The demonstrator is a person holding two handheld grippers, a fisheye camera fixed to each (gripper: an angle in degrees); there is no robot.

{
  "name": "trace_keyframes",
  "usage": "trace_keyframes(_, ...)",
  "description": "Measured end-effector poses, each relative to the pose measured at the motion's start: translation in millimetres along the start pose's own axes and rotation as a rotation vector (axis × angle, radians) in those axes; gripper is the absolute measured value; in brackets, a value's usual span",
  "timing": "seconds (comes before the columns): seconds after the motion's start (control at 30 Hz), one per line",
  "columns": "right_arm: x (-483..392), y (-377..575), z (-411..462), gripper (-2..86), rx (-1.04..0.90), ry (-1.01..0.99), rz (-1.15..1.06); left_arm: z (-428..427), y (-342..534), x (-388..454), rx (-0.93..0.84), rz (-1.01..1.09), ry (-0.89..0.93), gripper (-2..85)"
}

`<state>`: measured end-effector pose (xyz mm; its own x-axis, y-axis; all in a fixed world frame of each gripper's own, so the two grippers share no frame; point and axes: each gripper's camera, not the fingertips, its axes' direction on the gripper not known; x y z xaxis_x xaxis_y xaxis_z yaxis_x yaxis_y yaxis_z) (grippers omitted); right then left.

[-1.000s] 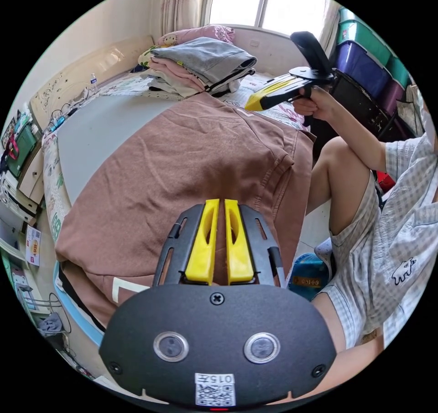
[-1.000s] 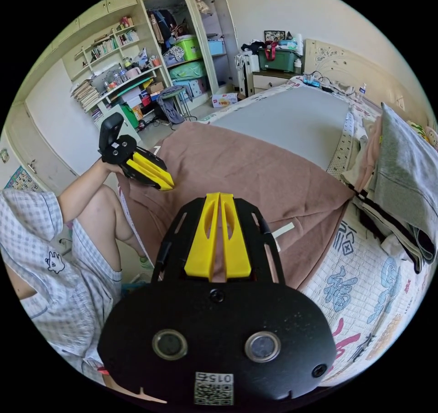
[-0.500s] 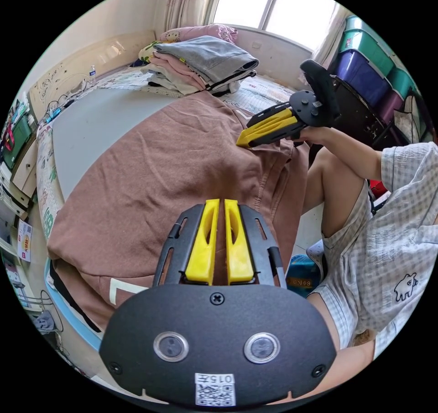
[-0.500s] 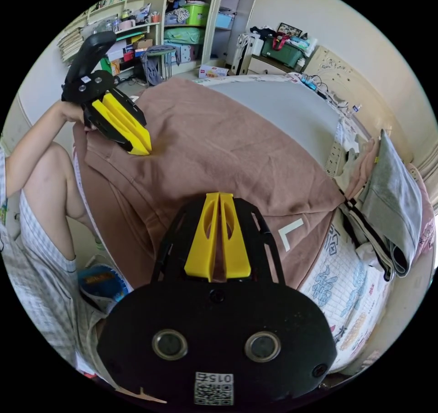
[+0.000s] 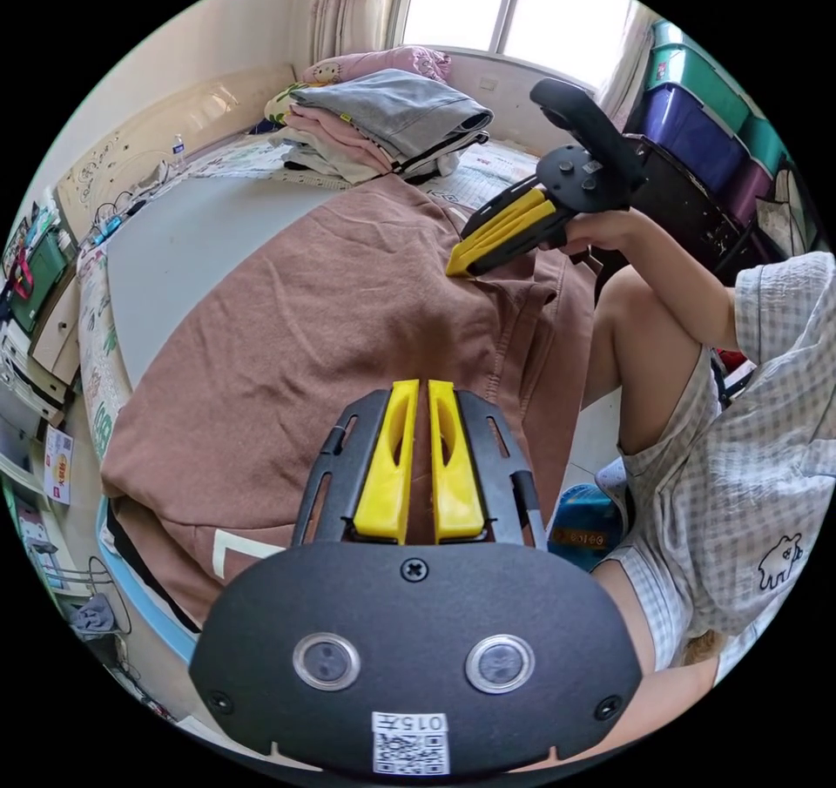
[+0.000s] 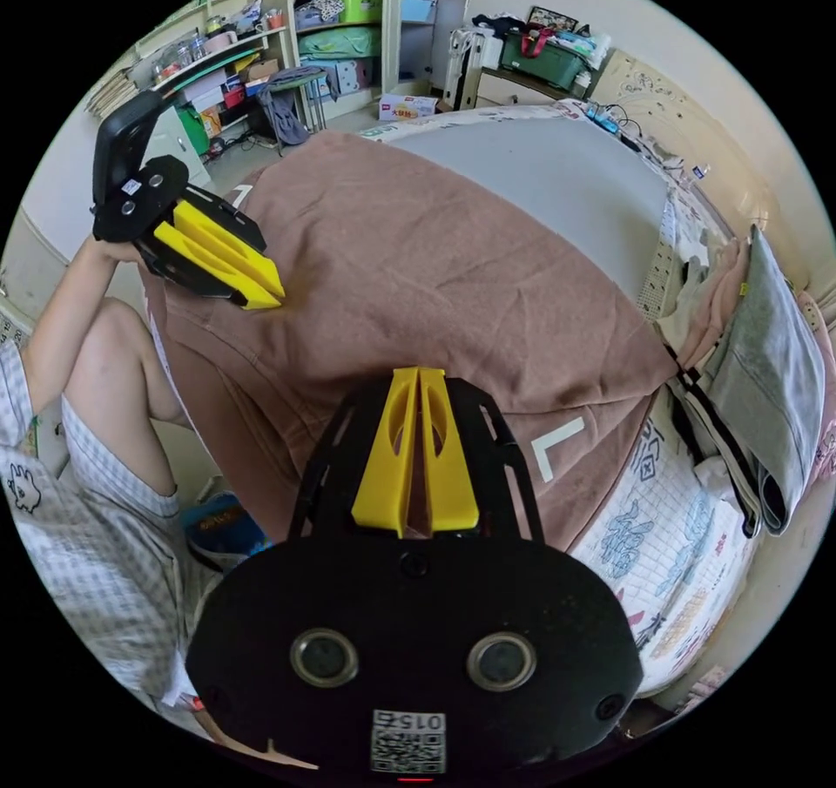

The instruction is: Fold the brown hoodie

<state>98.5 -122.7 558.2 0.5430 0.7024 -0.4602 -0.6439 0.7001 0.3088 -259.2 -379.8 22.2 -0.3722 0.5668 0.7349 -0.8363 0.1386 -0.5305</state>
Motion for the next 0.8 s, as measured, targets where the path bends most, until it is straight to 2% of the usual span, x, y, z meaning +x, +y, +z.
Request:
trace_keyframes(0.37,14.2,7.3,-9.5,-0.9,-0.007,0.008,-0.028,-8.7,2.9,-8.0,-0.015,0.032,0.067,1.2)
trace_keyframes(0.43,20.3,10.2,-14.7,-0.7,-0.014,-0.028,-0.047,-14.0,3.2,-5.8,-0.053,0.087,0.039,1.1)
trace_keyframes(0.57,30.5,39.8,-52.4,1.9,0.123,-0.264,-0.195,-53.7,24.6,-7.8,0.075,0.117,0.099,2.8)
trace_keyframes(0.67,35.3,67.0,-62.9,5.8,0.152,-0.278,-0.273,-72.8,48.4,-12.4,0.055,0.121,0.133,7.8)
trace_keyframes(0.8,36.3,89.1,-52.8,8.9,0.097,-0.255,-0.331,-73.9,76.3,-5.7,-0.008,0.131,0.133,9.6)
